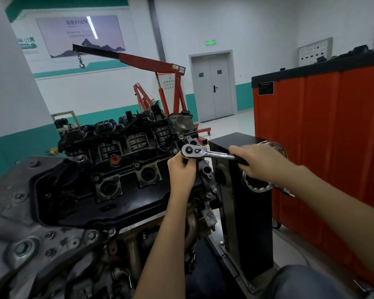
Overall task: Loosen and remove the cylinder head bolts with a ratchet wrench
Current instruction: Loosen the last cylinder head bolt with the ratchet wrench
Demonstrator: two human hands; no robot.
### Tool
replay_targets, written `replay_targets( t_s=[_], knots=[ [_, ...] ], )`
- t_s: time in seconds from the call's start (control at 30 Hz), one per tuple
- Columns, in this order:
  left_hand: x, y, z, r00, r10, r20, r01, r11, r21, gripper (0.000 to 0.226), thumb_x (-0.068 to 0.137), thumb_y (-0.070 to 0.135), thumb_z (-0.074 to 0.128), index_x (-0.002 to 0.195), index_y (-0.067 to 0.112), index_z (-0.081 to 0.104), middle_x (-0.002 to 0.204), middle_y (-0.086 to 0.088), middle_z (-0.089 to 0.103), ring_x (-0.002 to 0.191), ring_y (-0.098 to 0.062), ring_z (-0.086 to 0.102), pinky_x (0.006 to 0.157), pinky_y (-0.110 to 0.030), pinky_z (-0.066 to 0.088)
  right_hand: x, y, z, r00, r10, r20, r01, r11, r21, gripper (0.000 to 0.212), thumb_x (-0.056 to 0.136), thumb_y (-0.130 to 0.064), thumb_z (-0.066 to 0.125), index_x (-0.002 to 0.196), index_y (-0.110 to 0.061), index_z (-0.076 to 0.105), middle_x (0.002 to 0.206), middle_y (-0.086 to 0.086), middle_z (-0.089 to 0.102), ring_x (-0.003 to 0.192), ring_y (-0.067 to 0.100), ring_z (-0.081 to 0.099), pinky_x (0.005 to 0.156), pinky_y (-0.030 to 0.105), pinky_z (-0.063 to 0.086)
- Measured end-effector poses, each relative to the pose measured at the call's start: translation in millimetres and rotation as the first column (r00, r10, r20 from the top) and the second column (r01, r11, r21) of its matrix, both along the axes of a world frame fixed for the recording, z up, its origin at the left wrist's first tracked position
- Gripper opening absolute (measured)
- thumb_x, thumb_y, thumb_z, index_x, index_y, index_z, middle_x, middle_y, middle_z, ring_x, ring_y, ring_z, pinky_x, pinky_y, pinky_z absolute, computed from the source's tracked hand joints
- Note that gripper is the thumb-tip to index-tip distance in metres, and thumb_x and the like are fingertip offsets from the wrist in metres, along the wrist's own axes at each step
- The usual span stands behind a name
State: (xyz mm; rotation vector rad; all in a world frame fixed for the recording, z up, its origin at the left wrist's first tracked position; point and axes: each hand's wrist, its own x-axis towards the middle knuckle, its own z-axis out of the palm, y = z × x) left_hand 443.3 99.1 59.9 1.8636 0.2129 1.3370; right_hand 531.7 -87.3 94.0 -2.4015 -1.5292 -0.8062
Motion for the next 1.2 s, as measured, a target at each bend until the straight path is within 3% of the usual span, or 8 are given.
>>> replay_targets(
  t_s=[0.17,0.37,0.53,0.63,0.73,0.87,0.97,1.2],
  knots=[
    [2,3,-3,0.998,-0.053,-0.025,0.054,0.998,0.014,0.05,0.085,-0.006,0.056,0.051,0.022,0.034,0.042,0.013,0.038,0.045,0.001,0.034,0.046,-0.011,0.027,-77,19,-82,0.751,0.227,-0.62,0.064,0.91,0.41,0.024,0.085,-0.009,0.06,0.091,-0.025,0.044,0.065,-0.003,0.052,0.05,0.005,0.049,0.043,0.018,0.036],
    [4,7,-3,0.998,-0.068,-0.015,0.067,0.995,-0.074,0.052,0.09,0.001,0.06,0.053,0.024,0.032,0.043,0.017,0.037,0.048,0.001,0.028,0.047,-0.012,0.025,-143,80,-105,0.51,0.422,-0.749,0.216,0.781,0.587,0.035,0.087,-0.011,0.053,0.12,-0.019,0.045,0.081,0.006,0.056,0.063,0.016,0.057,0.051,0.024,0.045],
    [2,5,-2,0.993,-0.101,-0.054,0.1,0.995,-0.022,0.047,0.085,-0.003,0.057,0.051,0.027,0.044,0.048,0.014,0.047,0.049,0.001,0.039,0.049,-0.011,0.033,-78,19,-79,0.689,0.239,-0.684,0.039,0.931,0.364,0.025,0.085,-0.005,0.059,0.102,-0.02,0.05,0.07,0.004,0.053,0.05,0.007,0.052,0.043,0.02,0.042],
    [0,1,2,0.996,-0.077,-0.039,0.077,0.997,0.009,0.04,0.088,0.001,0.054,0.053,0.019,0.045,0.048,0.012,0.043,0.049,0.0,0.036,0.049,-0.012,0.03,-23,-5,-30,0.931,0.03,-0.363,-0.002,0.997,0.077,0.021,0.089,-0.014,0.057,0.108,-0.017,0.05,0.07,-0.008,0.049,0.056,0.004,0.05,0.047,0.01,0.032],
    [-1,-3,2,0.998,-0.069,0.009,0.069,0.997,-0.042,0.035,0.089,0.003,0.056,0.057,0.017,0.055,0.049,0.013,0.052,0.051,0.005,0.043,0.052,-0.01,0.033,-3,-1,5,0.998,-0.023,-0.05,0.021,0.999,-0.047,0.016,0.09,-0.019,0.054,0.105,-0.019,0.047,0.072,-0.01,0.05,0.061,0.008,0.047,0.052,0.015,0.026],
    [-1,-2,-1,0.998,-0.059,-0.02,0.058,0.997,-0.057,0.028,0.088,-0.001,0.054,0.061,0.005,0.055,0.052,0.01,0.046,0.05,0.0,0.037,0.051,-0.016,0.031,-35,2,-41,0.949,0.006,-0.314,0.054,0.982,0.181,0.018,0.088,-0.014,0.058,0.096,-0.022,0.045,0.067,-0.011,0.048,0.06,0.009,0.055,0.048,0.012,0.03],
    [0,1,-1,0.995,-0.085,-0.054,0.083,0.996,-0.026,0.038,0.086,-0.002,0.057,0.055,0.016,0.048,0.048,0.014,0.046,0.051,0.0,0.036,0.049,-0.014,0.032,-96,26,-88,0.695,0.284,-0.66,0.086,0.879,0.469,0.026,0.085,-0.006,0.059,0.09,-0.027,0.045,0.063,-0.002,0.05,0.046,0.005,0.048,0.042,0.016,0.035],
    [-13,5,13,0.982,-0.15,-0.119,0.157,0.986,0.056,0.041,0.09,0.014,0.067,0.054,0.021,0.049,0.045,0.017,0.044,0.047,0.004,0.038,0.051,-0.008,0.03,-118,53,-95,0.637,0.322,-0.701,0.109,0.862,0.495,0.031,0.086,-0.007,0.053,0.114,-0.015,0.044,0.071,0.008,0.052,0.059,0.02,0.052,0.055,0.034,0.046]
  ],
)
